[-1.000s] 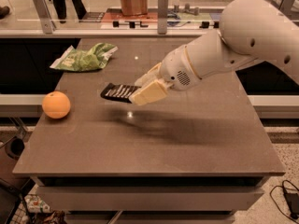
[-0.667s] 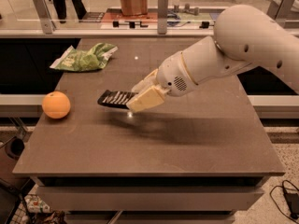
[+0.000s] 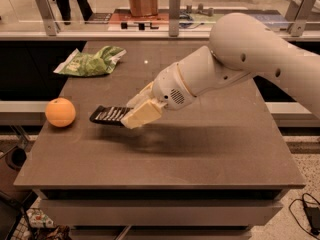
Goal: Move rxbar chocolate near orange
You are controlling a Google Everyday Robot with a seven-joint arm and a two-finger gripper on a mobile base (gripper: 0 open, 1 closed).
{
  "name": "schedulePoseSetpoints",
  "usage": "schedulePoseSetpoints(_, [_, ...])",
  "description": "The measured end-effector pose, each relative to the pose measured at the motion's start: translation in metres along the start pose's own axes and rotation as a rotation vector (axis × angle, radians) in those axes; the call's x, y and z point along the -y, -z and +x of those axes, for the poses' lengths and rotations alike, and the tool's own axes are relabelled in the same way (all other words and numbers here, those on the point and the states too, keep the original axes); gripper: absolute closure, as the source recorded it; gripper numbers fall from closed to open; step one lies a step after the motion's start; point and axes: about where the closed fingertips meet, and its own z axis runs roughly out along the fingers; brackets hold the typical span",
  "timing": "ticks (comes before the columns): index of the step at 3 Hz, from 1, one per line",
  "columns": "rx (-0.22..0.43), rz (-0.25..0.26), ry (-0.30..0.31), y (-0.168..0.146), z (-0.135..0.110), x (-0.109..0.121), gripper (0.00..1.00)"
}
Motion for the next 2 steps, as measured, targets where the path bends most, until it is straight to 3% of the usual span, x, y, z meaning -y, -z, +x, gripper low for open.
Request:
schedulePoseSetpoints(1, [-0.001, -0.002, 0.002, -0.0009, -0.0008, -0.0011, 0.83])
schedulePoseSetpoints(2, [-0.002, -0.004, 0.005, -0.002, -0.0017, -0.0023, 0.59])
